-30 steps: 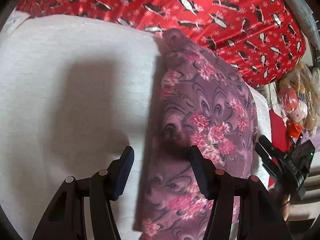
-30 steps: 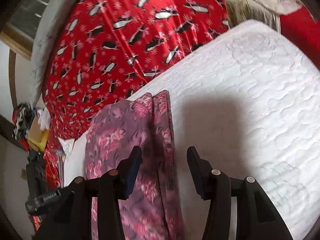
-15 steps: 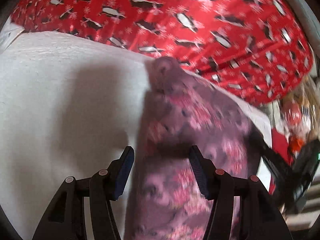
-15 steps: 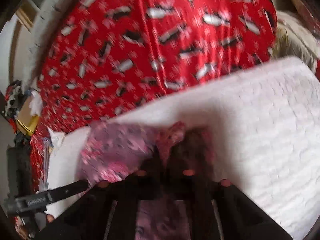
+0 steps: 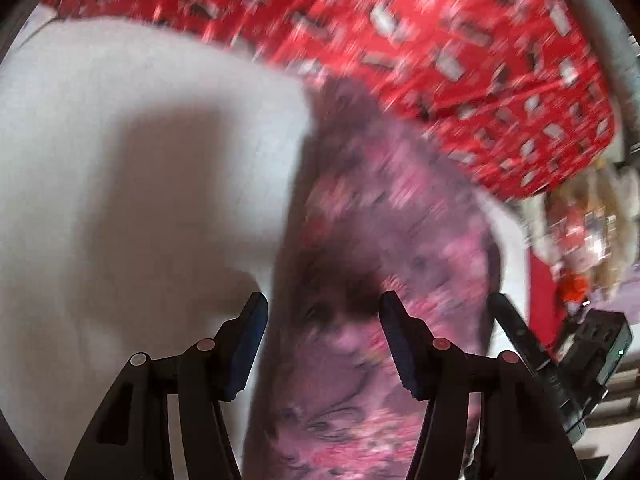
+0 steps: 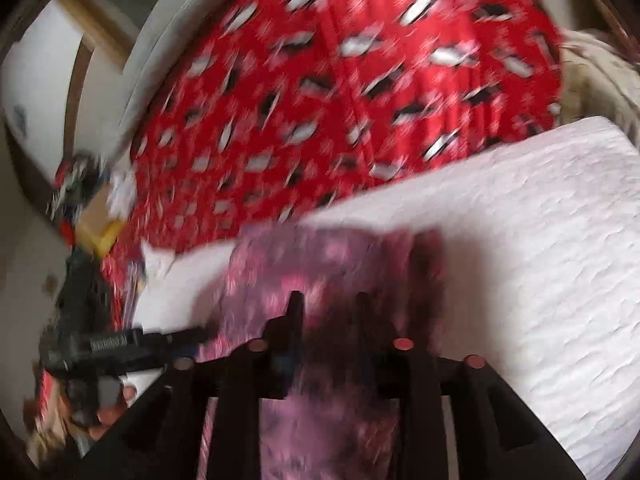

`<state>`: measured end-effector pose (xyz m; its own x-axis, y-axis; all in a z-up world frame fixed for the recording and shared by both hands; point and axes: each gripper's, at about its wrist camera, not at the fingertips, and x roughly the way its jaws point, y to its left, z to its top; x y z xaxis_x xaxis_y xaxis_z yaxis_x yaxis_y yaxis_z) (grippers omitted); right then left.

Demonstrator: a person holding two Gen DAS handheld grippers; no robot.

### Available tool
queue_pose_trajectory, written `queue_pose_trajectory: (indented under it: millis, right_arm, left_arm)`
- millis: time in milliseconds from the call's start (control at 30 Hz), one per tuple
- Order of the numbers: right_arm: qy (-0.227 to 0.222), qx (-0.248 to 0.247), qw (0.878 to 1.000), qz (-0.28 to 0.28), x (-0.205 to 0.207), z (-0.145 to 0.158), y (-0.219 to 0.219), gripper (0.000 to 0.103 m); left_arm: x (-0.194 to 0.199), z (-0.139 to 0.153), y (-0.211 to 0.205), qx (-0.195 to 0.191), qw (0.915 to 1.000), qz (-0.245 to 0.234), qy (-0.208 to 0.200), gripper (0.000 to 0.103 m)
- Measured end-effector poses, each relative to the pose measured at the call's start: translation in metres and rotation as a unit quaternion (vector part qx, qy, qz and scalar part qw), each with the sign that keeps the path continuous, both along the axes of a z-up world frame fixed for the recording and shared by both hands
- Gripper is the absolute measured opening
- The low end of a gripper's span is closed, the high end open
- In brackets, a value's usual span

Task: Fold small clothes

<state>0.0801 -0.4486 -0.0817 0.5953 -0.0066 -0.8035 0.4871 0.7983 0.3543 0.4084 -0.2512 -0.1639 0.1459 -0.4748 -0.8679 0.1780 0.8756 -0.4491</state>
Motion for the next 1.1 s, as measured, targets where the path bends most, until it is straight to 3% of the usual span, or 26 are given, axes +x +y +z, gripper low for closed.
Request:
queue_pose_trajectory:
  millis: [33, 67, 167, 200, 233, 300, 433, 533, 600, 633, 667, 733, 900, 1100]
  right_arm:
    - [0.017, -0.010, 1.000, 0.010, 0.001, -0.006, 0.005, 0.029]
    - [0.007, -0.036, 0.999, 0.014, -0.001, -0.001, 0.010, 0.029]
    - [0.013, -0.024, 1.000, -0.014, -0.012, 0.015, 0.004, 0.030]
    - [0.005, -0.015, 0.999, -0.031, -0.023, 0.020, -0.001, 0.037]
    - [0.004, -0.010, 0.999, -0.041, -0.031, 0.018, -0.005, 0.052]
    - [0.001, 0.012, 0.998, -0.069, -0.052, 0.013, -0.015, 0.064]
    - [-0.033, 0.142, 0.988, -0.049, -0.074, -0.023, -0.013, 0.065]
    - [-0.059, 0.151, 0.986, -0.032, -0.066, -0.024, -0.004, 0.070]
    - [-0.053, 0.165, 0.984, -0.029, -0.052, -0.029, 0.001, 0.071]
    - [-0.044, 0.151, 0.987, -0.030, -0.045, -0.028, 0.005, 0.069]
    - [-0.028, 0.126, 0.991, -0.028, -0.037, -0.026, 0.009, 0.065]
    - [-0.012, 0.092, 0.996, -0.019, -0.028, -0.020, 0.016, 0.033]
    - [0.006, -0.005, 1.000, -0.008, -0.026, 0.009, 0.048, 0.028]
    - [0.000, -0.055, 0.998, 0.005, -0.042, 0.047, 0.099, 0.028]
  left_arm:
    - [-0.003, 0.000, -0.001, 0.004, 0.9999, 0.000, -0.012, 0.058]
    - [-0.004, 0.004, -0.001, 0.010, 0.9998, -0.004, -0.017, 0.057]
    - [-0.011, 0.018, 0.005, 0.004, 0.9996, -0.022, -0.016, 0.056]
    - [-0.016, 0.024, 0.008, 0.005, 0.9993, -0.027, -0.024, 0.056]
    - [-0.019, 0.027, 0.012, 0.005, 0.9990, -0.032, -0.032, 0.057]
    - [-0.024, 0.029, 0.017, -0.006, 0.9985, -0.045, -0.031, 0.057]
    - [-0.030, 0.008, 0.017, -0.040, 0.9968, -0.062, 0.031, 0.061]
    - [-0.028, -0.003, 0.013, -0.048, 0.9972, -0.047, 0.033, 0.068]
    - [-0.027, -0.002, 0.012, -0.049, 0.9977, -0.036, 0.030, 0.067]
    - [-0.027, -0.001, 0.011, -0.040, 0.9983, -0.033, 0.027, 0.059]
    - [-0.027, 0.001, 0.010, -0.027, 0.9990, -0.031, 0.019, 0.041]
    - [-0.036, 0.007, 0.011, -0.015, 0.9993, -0.034, 0.008, 0.030]
    - [-0.065, 0.036, 0.006, 0.013, 0.9979, -0.042, -0.047, 0.026]
    - [-0.106, 0.080, 0.036, 0.029, 0.9942, -0.045, -0.093, 0.025]
